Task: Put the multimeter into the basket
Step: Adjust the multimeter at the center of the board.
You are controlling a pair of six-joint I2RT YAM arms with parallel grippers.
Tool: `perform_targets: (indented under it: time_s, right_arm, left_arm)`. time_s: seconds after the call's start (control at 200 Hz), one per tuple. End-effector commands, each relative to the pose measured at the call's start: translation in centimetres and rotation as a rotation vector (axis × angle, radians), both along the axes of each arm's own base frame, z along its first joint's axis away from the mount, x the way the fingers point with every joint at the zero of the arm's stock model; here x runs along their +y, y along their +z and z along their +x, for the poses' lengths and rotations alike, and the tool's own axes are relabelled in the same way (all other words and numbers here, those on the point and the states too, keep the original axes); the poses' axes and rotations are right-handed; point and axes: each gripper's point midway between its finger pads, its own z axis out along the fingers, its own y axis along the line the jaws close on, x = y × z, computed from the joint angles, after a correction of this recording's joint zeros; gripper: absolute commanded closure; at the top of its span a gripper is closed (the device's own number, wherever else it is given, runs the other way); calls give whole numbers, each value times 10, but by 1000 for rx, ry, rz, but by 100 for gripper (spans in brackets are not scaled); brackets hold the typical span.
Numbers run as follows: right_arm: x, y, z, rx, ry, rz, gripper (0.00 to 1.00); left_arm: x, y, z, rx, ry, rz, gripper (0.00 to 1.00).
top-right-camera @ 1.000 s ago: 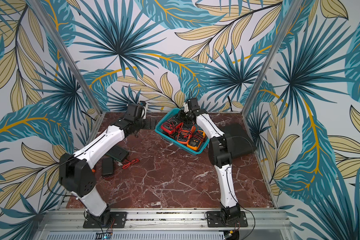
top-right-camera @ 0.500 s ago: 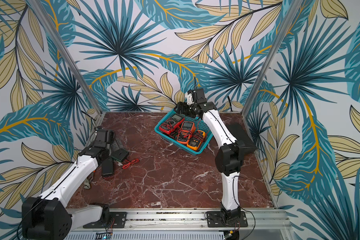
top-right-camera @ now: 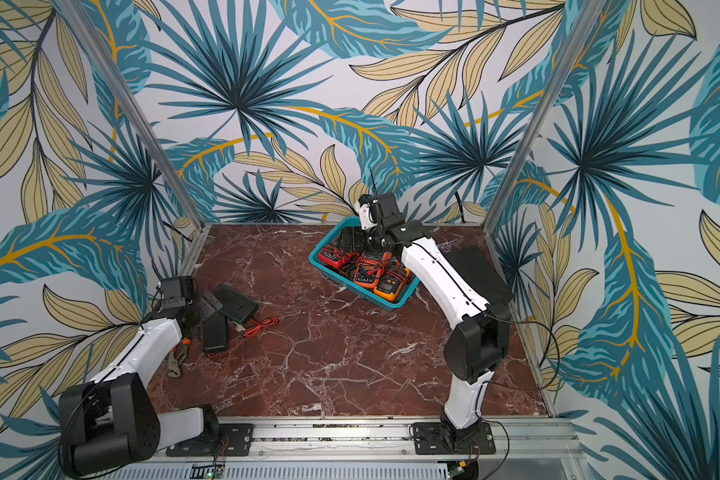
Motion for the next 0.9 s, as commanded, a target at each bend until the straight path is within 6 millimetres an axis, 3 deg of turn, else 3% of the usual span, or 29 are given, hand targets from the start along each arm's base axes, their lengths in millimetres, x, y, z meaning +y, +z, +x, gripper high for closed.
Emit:
perform_targets:
  time_s: [0.0,0.22,0.551,0.746,0.826,0.892]
  right_arm:
    - [-5,8,-11,-55,-7,-72,15]
    - [-4,8,-20,-70,-18,-112,16]
    - [10,-1,-27,-56,0,-122,20]
    - [15,-10,-35,-34,6,-131,21]
    - [14,-13,-39,-25,2,-130,21]
    - [12,-13,-42,-23,1,-132,21]
  left_arm:
    - [-15,-5,17,-41,-57,-92,0]
    - [-42,-11,34,-105,-154,-175,0]
    - [-108,-14,59,-153,-315,-271,0]
    - [-148,-6,66,-165,-414,-307,0]
    - [-148,-5,58,-133,-422,-294,0]
    - [-136,-5,44,-99,-372,-250,0]
